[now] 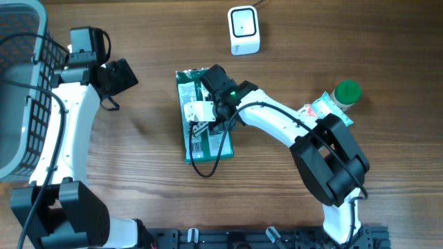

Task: Scan the item barcode
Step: 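Pull the green-white stick out from the glove package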

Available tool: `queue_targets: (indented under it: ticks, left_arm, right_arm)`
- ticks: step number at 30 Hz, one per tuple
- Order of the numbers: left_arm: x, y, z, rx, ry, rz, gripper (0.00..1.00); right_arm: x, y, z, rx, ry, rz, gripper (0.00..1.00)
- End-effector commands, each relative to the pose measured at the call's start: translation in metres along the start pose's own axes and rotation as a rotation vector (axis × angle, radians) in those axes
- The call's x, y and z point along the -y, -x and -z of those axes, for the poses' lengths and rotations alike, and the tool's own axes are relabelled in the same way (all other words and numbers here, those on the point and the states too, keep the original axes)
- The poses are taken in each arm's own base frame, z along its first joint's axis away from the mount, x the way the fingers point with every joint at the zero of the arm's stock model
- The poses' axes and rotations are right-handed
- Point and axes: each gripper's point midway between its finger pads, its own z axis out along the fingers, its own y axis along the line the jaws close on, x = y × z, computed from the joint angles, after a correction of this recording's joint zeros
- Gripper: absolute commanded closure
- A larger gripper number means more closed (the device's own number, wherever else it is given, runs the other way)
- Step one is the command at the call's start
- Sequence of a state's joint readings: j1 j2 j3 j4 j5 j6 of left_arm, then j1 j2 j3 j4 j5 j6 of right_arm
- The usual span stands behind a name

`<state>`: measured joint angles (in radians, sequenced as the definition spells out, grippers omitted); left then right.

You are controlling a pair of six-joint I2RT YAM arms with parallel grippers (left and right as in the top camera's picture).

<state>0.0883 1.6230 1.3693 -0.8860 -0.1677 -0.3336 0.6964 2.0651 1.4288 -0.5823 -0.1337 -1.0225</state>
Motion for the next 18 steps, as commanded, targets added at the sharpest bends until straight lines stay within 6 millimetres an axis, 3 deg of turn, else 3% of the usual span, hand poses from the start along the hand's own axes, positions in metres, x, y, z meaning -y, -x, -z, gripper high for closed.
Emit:
queue_targets:
  ticks: [1,5,8,11,13,18]
  left_arm:
    - [-0.003,0.007,0.005,0.022,0.004,-0.006,0.00]
    - [-0.003,0.007,0.005,0.023,0.004,-0.006,0.00]
    - [-0.003,0.007,0.005,0.023,0.004,-0.006,0.00]
    - [-0.003,0.007,0.005,0.023,0.004,-0.006,0.00]
    - [-0.003,0.007,0.005,0.023,0.004,-0.006,0.00]
    - [-0.003,0.007,0.005,0.023,0.004,-0.006,0.00]
  right_arm:
    - [-0.008,-0.004,-0.012,-0.001,0.039,-0.027,0.57]
    - [0.003,-0.017,-0.006,-0.085,-0.028,-0.097,0.69]
    - [0.013,-0.014,0.009,-0.082,-0.075,-0.110,0.73]
    - [0.028,0.000,0.040,-0.031,-0.150,-0.121,0.77]
    - [0.038,0.013,0.073,0.021,-0.216,-0.121,0.82]
    - [0.042,0.040,0.143,0.103,-0.338,-0.093,0.88]
